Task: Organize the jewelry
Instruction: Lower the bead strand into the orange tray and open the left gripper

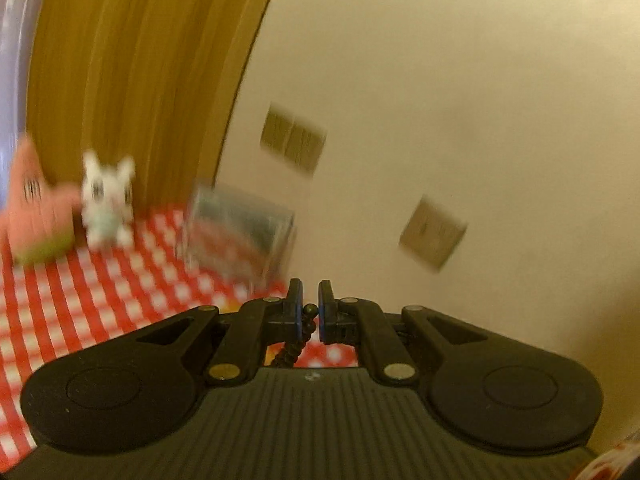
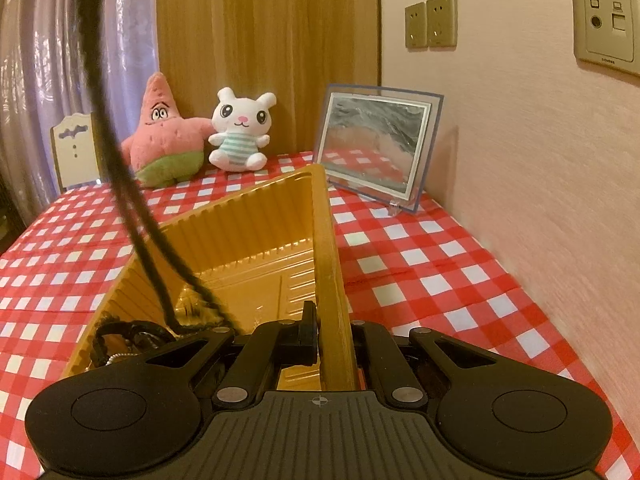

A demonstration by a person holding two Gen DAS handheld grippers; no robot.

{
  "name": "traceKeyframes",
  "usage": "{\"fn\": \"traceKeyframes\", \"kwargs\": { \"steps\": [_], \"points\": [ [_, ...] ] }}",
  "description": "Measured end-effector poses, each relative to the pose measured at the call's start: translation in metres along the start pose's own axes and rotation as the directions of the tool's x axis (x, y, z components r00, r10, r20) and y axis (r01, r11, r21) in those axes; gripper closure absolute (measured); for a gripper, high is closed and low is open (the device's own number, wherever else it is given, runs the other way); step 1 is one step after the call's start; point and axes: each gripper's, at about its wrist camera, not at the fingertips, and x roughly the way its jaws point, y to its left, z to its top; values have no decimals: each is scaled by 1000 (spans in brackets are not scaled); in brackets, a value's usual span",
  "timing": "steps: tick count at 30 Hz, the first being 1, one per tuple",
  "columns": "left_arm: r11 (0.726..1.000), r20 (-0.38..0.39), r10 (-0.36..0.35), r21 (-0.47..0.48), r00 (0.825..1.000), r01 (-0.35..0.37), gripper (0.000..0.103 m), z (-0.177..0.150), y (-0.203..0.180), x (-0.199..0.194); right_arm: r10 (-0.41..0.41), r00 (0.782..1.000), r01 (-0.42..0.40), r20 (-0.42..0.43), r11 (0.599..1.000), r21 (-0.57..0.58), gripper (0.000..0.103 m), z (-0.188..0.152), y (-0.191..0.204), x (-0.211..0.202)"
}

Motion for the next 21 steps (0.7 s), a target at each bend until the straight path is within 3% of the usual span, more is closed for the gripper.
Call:
{"fn": "traceKeyframes", "kwargs": {
  "steps": [4,8,13,21],
  "points": [
    [997,-116,11,-69,993,-19,97,-41,23,38,0,1000,0,0,1000,0,99,0,0,0],
    [988,-218,34,-137,975,-65,97,-74,52,73,-2,1000,2,-1,1000,1,99,-1,-1,1],
    [986,-309,56,-131,949,-101,97,-110,58,96,-5,1000,5,-3,1000,1,99,-3,-2,1],
    [983,-330,105,-109,938,-148,82,-121,68,104,-14,1000,14,-4,1000,2,99,-4,-2,0]
  ]
}}
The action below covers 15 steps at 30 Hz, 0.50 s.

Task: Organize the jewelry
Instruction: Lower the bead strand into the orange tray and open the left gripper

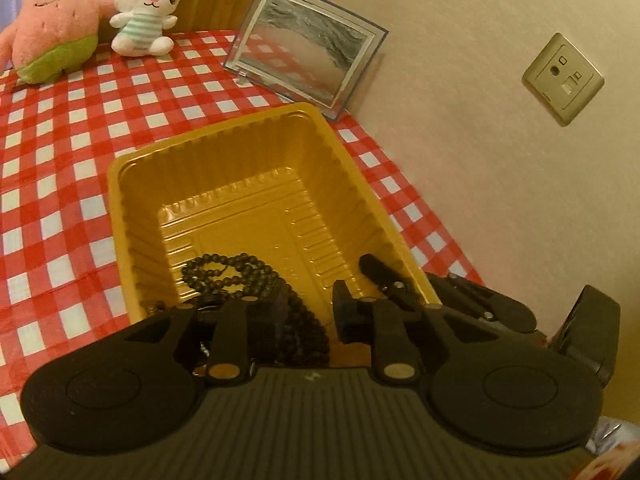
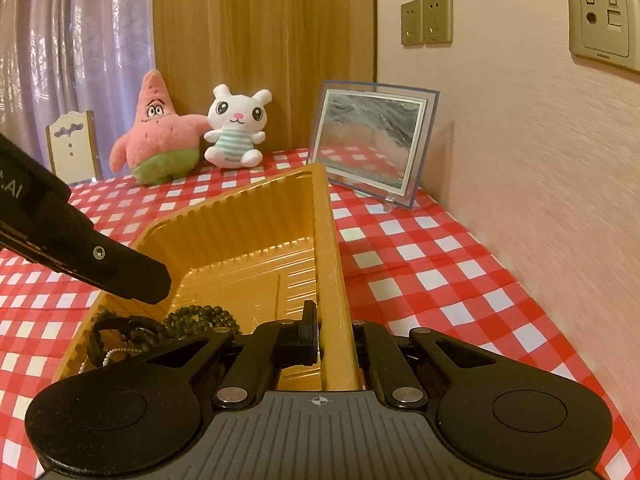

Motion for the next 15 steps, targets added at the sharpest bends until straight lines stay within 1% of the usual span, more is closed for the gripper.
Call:
{"fn": "traceKeyframes", "kwargs": {
  "steps": [2,5,7,10,13,15],
  "points": [
    [1000,16,10,-3,1000,-10,79,-1,3,-6,-3,1000,3,1,1000,0,99,0,1,0],
    [999,42,42,-17,998,-42,79,-4,11,-18,-7,1000,7,7,1000,-1,99,1,2,1],
    [997,55,79,-30,995,-77,79,-6,21,-25,-13,1000,13,15,1000,-1,99,2,4,2],
    [988,72,149,-55,986,-145,79,-16,41,-39,-26,1000,26,17,1000,-1,99,3,8,6],
    [972,80,222,-95,972,-214,79,-27,63,-55,-45,999,45,18,999,26,99,4,15,11],
    [960,84,259,-131,962,-247,79,-35,78,-66,-36,999,35,11,999,40,99,6,17,19]
  ]
}}
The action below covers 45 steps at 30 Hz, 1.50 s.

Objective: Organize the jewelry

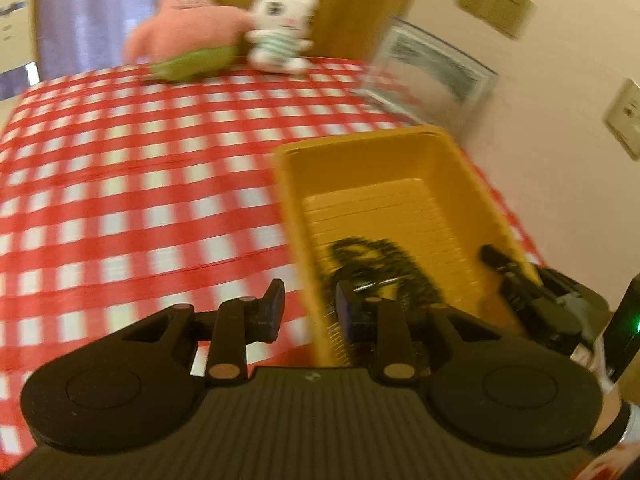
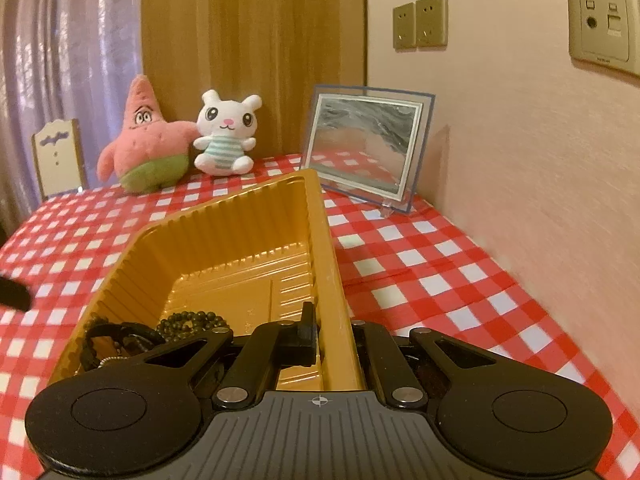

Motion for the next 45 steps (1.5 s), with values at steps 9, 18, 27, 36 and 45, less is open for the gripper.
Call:
{"fn": "traceKeyframes", "kwargs": {
  "steps": [9,18,27,36,45],
  "points": [
    [981,39,169,-108,985,-164,79,-12,65,-25,45,999,-45,-9,998,43,99,22,16,45],
    [968,48,237,-96,970,-232,70,-19,86,-33,137,990,-137,-30,991,13,99,32,20,89],
    [966,54,253,-68,966,-250,46,-30,84,-35,205,978,-200,-36,974,110,21,41,-20,82],
    [950,111,313,-27,943,-312,17,-40,63,-54,183,983,-179,-34,980,92,21,53,-3,-2],
    [945,93,327,-7,941,-328,15,-63,43,-80,328,901,-325,-284,944,60,21,33,64,-59]
  ]
}}
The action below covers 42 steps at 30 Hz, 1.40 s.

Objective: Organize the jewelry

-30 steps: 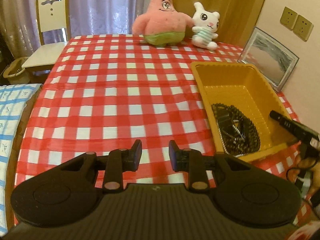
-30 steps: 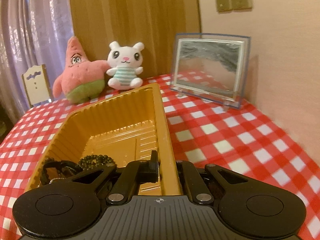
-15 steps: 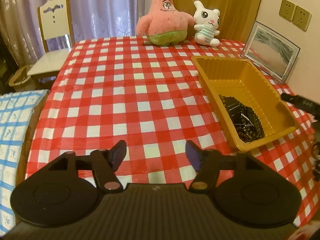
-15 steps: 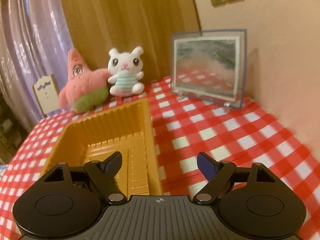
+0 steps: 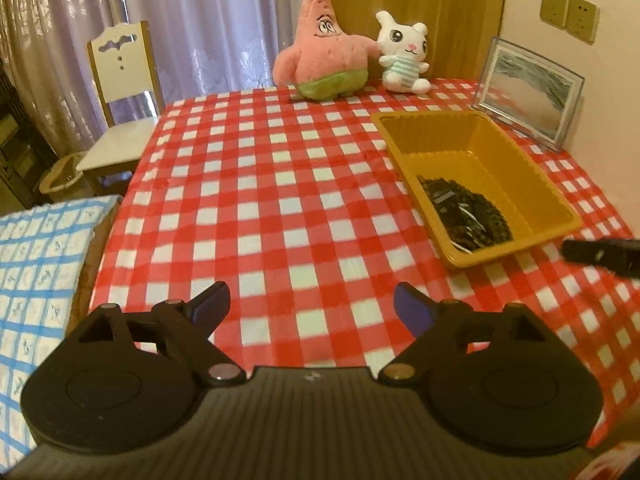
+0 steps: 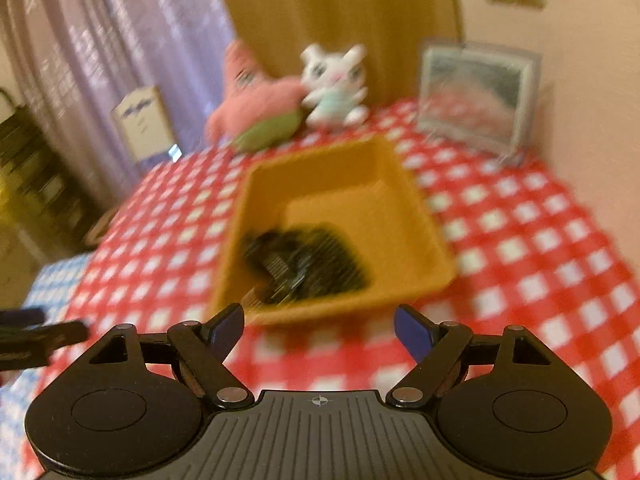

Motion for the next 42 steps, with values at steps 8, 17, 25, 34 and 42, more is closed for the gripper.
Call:
{"fn": "traceKeyframes", "kwargs": {
  "steps": [8,17,25,34,42],
  "points": [
    [993,-103,-58,-105,993,47,17,-21,7,-24,32,988,-38,-149,999,-33,21,-17,31,-3],
    [994,-146,-56,-104,988,41,18,-38,2,-36,16,979,-30,-203,997,-68,21,-27,40,-3],
    [995,-151,-59,-87,987,46,18,-37,-5,-38,12,975,-30,-224,997,-73,21,-33,41,-4],
    [996,-146,-62,-68,987,52,18,-36,-11,-38,14,975,-31,-220,997,-75,21,-33,41,-5],
    [996,-147,-65,-64,987,56,18,-36,-13,-36,12,976,-29,-216,997,-74,21,-32,40,-6]
  ]
}}
